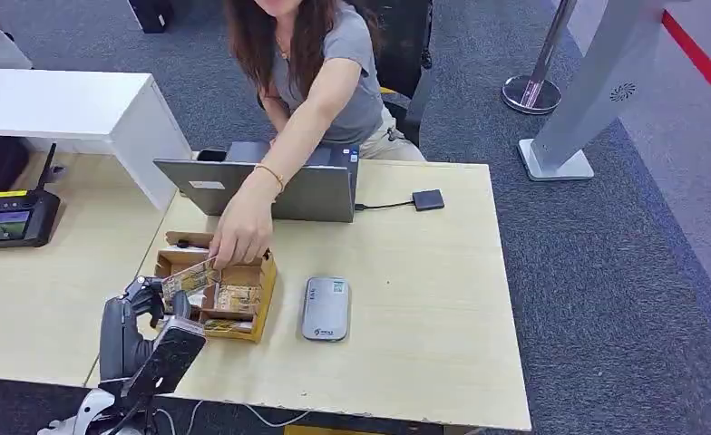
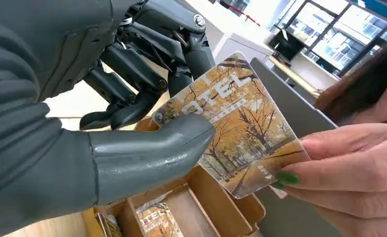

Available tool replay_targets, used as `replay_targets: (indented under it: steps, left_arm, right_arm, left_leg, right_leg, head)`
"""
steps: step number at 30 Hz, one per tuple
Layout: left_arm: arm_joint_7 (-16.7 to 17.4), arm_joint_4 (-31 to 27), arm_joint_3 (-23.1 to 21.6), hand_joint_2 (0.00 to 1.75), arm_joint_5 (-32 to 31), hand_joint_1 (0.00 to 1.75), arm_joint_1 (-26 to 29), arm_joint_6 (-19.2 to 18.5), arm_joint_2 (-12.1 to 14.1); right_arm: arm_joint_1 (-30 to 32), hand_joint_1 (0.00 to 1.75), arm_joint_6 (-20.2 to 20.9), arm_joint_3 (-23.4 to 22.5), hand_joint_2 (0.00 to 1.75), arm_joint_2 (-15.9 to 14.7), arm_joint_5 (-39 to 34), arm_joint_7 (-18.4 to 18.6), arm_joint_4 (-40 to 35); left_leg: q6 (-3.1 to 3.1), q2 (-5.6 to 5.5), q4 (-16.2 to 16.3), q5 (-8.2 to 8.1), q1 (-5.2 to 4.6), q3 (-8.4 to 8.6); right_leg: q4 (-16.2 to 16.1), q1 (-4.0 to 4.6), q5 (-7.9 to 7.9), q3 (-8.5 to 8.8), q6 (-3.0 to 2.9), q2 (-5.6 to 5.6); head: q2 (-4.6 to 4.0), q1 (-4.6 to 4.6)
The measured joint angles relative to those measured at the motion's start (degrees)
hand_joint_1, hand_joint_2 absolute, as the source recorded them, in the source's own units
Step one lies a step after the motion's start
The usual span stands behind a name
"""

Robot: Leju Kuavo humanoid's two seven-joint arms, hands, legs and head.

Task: Pass the card to the sensor for recognition and then transmit it.

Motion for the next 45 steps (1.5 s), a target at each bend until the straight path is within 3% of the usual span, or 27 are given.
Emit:
replay_targets:
  steps: [10,23,32,36,40,45]
  left_arm:
    - [-0.3,0.0,-0.2,1.75,-1.5,1.75,0.0,0.7,0.0]
    - [0.6,-1.0,-4.5,1.75,-17.4,1.75,-1.7,8.8,0.9]
    - [0.9,-1.0,-5.6,1.75,-19.0,1.75,-2.8,9.5,1.2]
    - [1.7,-1.0,-6.2,1.75,-27.3,1.75,-4.2,11.8,1.5]
    - [2.4,-0.6,-6.9,1.75,-31.5,1.75,-5.9,12.9,1.8]
    - [5.5,4.2,-9.3,1.75,-42.2,1.75,-10.2,16.5,2.9]
  right_arm:
    - [0.0,0.00,0.2,0.0,1.75,0.0,0.9,0.0,0.0]
    - [-0.1,0.00,0.8,-0.1,1.75,0.0,3.4,-0.5,0.0]
    - [-0.1,0.00,0.8,-0.1,1.75,0.0,3.8,-0.8,0.0]
    - [-0.1,0.00,1.0,-0.1,1.75,0.0,5.3,-1.1,0.1]
    - [-0.2,0.00,1.1,-0.1,1.75,0.0,6.4,-1.5,0.2]
    - [-1.0,0.00,1.8,0.0,1.75,0.0,8.8,-1.8,0.5]
  left_leg:
    - [0.00,0.00,0.0,0.00,0.00,0.00]
    - [0.00,-0.01,0.0,0.00,0.00,-0.01]
    - [0.00,0.00,0.0,0.00,0.00,0.00]
    - [0.00,-0.02,0.0,0.01,0.00,0.00]
    - [0.01,0.00,0.0,0.04,0.00,0.01]
    - [0.00,-0.02,0.0,0.04,0.00,0.02]
  right_leg:
    - [0.0,0.00,0.00,0.00,0.00,0.00]
    - [0.0,0.00,0.00,0.01,0.00,-0.01]
    - [0.0,0.00,0.00,0.01,0.00,-0.01]
    - [0.0,0.00,0.00,0.02,0.00,-0.03]
    - [0.0,0.00,0.01,0.02,0.00,-0.02]
    - [0.0,0.00,0.05,0.05,-0.02,-0.03]
  head:
    - [-0.02,0.00]
    - [-0.02,0.02]
    - [-0.02,0.00]
    - [-0.02,0.00]
    - [-0.02,0.00]
    - [-0.02,-0.02]
